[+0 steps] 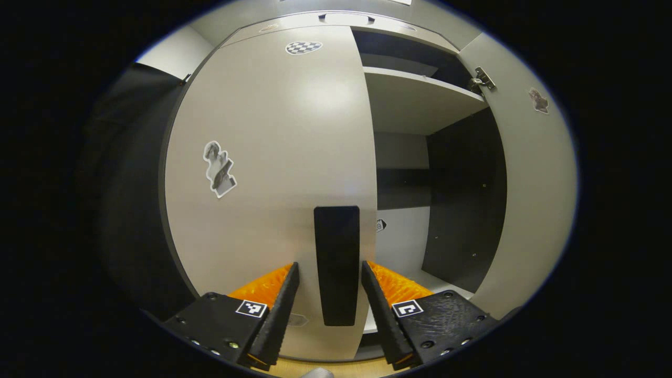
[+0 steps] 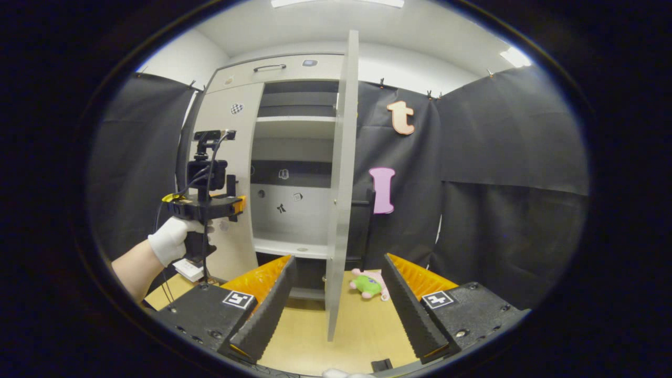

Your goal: Open the right door of the double-door shoe cabinet with the right hand, and open the left door with the left hand.

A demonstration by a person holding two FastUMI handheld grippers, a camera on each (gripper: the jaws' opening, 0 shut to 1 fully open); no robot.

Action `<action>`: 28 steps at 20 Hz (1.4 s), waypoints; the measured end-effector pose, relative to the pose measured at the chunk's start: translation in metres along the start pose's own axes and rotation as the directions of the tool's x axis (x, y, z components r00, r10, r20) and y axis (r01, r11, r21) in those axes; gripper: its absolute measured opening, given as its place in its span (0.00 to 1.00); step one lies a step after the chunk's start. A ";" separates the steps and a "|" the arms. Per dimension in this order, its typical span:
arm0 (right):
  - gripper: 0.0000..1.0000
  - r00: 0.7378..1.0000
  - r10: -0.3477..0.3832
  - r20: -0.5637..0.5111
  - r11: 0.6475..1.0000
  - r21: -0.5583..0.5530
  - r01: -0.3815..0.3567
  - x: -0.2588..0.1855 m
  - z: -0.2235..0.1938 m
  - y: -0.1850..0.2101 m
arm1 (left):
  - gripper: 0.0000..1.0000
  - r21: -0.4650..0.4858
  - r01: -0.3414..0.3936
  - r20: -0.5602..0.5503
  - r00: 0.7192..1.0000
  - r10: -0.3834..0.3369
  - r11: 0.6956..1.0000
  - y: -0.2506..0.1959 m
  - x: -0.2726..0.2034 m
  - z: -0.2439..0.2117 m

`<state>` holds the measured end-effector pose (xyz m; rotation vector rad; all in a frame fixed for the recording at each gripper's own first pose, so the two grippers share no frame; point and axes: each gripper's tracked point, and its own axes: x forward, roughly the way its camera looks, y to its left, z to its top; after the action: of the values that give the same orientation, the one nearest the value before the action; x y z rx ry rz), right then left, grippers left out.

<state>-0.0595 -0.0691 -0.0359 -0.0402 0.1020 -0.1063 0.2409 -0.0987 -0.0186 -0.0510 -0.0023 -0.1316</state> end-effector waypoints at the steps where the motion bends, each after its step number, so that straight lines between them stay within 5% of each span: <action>1: 1.00 1.000 0.000 0.005 1.000 0.004 0.000 -0.001 0.001 -0.001 | 0.58 0.007 -0.001 0.005 1.000 0.001 1.000 0.000 -0.001 0.001; 3: 1.00 1.000 -0.001 0.012 1.000 0.005 0.001 -0.002 0.004 -0.003 | 0.39 0.011 0.009 0.004 1.000 -0.009 1.000 -0.004 0.002 0.001; 8: 0.99 1.000 0.011 0.012 1.000 0.007 -0.011 -0.009 0.003 -0.001 | 0.17 -0.009 -0.002 -0.007 1.000 0.002 1.000 -0.001 -0.001 0.000; 9: 0.99 1.000 0.014 0.010 1.000 0.007 -0.014 -0.011 0.002 0.000 | 0.07 -0.011 -0.001 -0.006 1.000 0.001 1.000 -0.001 0.000 0.000; 21: 1.00 0.998 0.062 0.020 0.998 0.004 -0.062 -0.012 0.002 -0.001 | 0.04 -0.007 0.040 -0.012 0.999 -0.040 0.999 0.009 -0.046 -0.001; 28: 1.00 0.988 0.147 0.049 0.989 -0.007 -0.147 -0.050 0.000 0.042 | 0.04 0.000 0.024 -0.015 1.000 -0.024 1.000 0.034 -0.097 -0.004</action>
<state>-0.1049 -0.0215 -0.0328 -0.0383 0.0553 0.0424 0.1489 -0.0525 -0.0250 -0.0501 0.0121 -0.1558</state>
